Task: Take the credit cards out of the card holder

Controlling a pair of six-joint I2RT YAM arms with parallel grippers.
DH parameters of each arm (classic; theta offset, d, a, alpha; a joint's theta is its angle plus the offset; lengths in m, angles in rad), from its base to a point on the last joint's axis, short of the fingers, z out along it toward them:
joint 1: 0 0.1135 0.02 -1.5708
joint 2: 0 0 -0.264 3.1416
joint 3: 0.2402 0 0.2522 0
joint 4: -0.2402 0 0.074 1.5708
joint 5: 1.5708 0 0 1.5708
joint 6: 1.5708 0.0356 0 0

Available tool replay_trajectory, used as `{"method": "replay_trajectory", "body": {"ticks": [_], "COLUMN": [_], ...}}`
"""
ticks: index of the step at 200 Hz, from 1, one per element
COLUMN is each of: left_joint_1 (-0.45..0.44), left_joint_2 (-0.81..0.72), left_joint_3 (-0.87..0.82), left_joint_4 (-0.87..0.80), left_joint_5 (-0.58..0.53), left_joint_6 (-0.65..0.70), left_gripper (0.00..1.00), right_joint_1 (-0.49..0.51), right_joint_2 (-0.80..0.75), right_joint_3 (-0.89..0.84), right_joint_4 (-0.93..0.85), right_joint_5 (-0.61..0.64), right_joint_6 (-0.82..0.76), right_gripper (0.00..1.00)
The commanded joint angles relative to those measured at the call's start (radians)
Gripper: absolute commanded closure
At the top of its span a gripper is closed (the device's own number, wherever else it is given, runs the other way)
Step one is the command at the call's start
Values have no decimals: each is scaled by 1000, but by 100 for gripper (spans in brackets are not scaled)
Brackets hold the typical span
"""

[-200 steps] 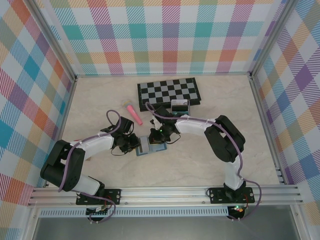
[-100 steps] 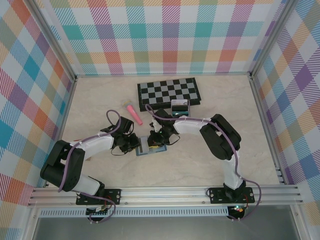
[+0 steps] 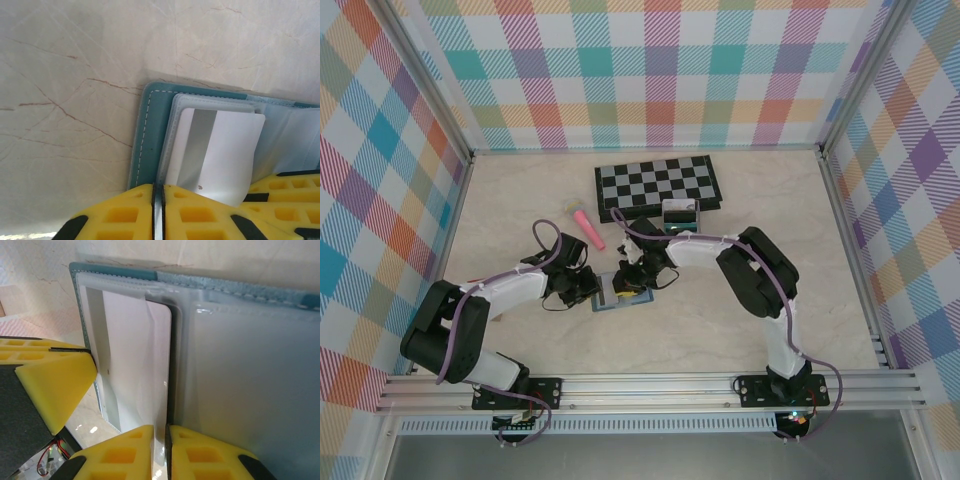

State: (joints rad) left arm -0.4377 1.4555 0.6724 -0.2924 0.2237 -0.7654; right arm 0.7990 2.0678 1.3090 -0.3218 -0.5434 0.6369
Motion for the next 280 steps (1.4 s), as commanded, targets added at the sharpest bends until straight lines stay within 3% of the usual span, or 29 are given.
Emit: {"method": "replay_trajectory", "body": {"ticks": [1, 41, 71, 121, 194, 254, 280], "left_joint_1": [-10, -10, -10, -9, -27, -64, -65], "left_joint_2": [10, -18, -40, -62, -55, 59, 68], "left_joint_3": [-20, -17, -4, 8, 26, 82, 83], "left_joint_4": [-41, -61, -101, -90, 69, 40, -28], "left_joint_5": [-2, -23, -56, -33, 133, 83, 19], "left_joint_6": [5, 2, 11, 16, 17, 21, 26], "left_gripper": [89, 87, 79, 79, 89, 100, 100], "right_joint_1": [6, 1, -23, -51, -50, -50, -50], "right_joint_2": [28, -5, -42, -76, -52, -50, -53], "right_joint_3": [12, -1, -12, -60, -47, -54, -54], "right_joint_4": [48, 18, -46, -86, -61, -66, -73], "right_joint_5": [-26, 12, 49, 80, 13, 16, 31], "right_joint_6": [15, -14, -65, -96, -85, -91, -96], "right_gripper": [88, 100, 100, 100, 100, 100, 100]}}
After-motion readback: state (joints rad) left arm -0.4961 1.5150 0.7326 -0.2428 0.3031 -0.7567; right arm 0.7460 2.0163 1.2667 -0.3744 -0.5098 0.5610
